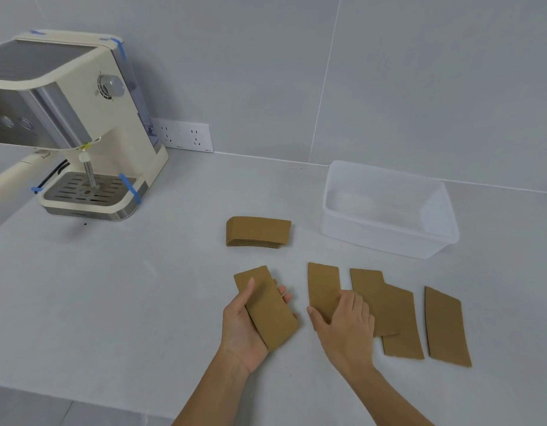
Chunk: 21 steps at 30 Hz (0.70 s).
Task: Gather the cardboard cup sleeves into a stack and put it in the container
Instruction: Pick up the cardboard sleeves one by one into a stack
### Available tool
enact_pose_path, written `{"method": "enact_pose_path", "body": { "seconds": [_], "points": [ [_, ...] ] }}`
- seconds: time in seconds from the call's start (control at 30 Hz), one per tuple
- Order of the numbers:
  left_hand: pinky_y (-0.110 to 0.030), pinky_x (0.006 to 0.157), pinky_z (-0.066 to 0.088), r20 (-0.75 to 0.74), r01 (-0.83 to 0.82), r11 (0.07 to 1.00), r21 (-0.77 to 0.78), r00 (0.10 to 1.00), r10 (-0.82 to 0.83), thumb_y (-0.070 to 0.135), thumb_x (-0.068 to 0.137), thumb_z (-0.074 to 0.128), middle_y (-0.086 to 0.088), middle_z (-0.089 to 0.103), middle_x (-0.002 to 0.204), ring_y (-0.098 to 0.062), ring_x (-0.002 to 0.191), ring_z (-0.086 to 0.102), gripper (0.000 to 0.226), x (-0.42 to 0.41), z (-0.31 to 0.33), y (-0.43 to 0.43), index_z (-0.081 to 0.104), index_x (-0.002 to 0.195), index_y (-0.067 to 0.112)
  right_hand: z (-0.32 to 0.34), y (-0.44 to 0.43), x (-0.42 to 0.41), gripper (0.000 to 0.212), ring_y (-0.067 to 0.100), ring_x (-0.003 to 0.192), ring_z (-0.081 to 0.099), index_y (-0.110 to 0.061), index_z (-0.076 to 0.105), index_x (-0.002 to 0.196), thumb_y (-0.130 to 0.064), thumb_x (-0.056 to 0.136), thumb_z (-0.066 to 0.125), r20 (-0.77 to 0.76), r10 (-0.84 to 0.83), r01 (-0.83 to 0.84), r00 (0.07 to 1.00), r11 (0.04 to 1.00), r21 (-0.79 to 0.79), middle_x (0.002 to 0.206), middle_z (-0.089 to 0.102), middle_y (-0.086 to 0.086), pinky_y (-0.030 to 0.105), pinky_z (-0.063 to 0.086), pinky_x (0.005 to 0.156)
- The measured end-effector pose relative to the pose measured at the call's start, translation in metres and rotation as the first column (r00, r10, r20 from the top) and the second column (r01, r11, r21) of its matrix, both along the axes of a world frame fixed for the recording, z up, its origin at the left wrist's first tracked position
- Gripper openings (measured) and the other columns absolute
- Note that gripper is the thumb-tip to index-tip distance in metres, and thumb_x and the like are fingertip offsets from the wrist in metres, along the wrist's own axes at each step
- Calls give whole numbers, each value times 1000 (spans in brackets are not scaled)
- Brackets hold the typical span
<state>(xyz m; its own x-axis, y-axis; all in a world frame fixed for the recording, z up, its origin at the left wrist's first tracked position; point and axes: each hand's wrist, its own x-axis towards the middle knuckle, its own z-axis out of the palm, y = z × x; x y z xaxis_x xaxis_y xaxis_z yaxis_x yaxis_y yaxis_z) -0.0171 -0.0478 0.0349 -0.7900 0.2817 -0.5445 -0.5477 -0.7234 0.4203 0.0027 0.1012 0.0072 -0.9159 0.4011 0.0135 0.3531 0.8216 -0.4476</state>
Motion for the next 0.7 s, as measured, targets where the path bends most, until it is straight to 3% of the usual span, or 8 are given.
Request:
{"method": "enact_pose_path", "body": {
  "seconds": [0.1,0.3,0.53,0.7],
  "points": [
    [-55,94,43,12,-2,999,33,1000,1,38,74,61,-16,68,93,-31,91,62,43,1,-1,0,71,94,1,-5,-1,2,57,33,109,52,-3,53,105,-46,71,70,35,6,-7,999,999,46,112,59,15,45,39,92],
    [-52,93,46,37,-23,999,35,999,22,38,73,61,-19,66,104,-33,95,62,53,0,2,4,63,111,1,1,1,2,46,25,115,44,-10,46,114,-37,80,60,26,28,-28,999,1000,-2,120,52,6,36,32,96],
    [-51,93,47,55,-27,999,-16,998,28,39,72,62,-21,63,117,-33,101,63,59,0,5,10,60,117,1,15,9,-2,46,20,116,38,-14,42,113,-19,73,66,40,-49,59,998,948,-313,117,47,1,32,24,98],
    [-48,87,50,56,-26,999,-21,998,27,40,72,63,-21,64,109,-33,97,63,58,-1,7,17,60,116,2,33,6,1,45,13,107,37,-18,43,109,-19,73,69,-61,-7,-22,998,885,-465,106,43,-7,31,25,100]
  ]
}}
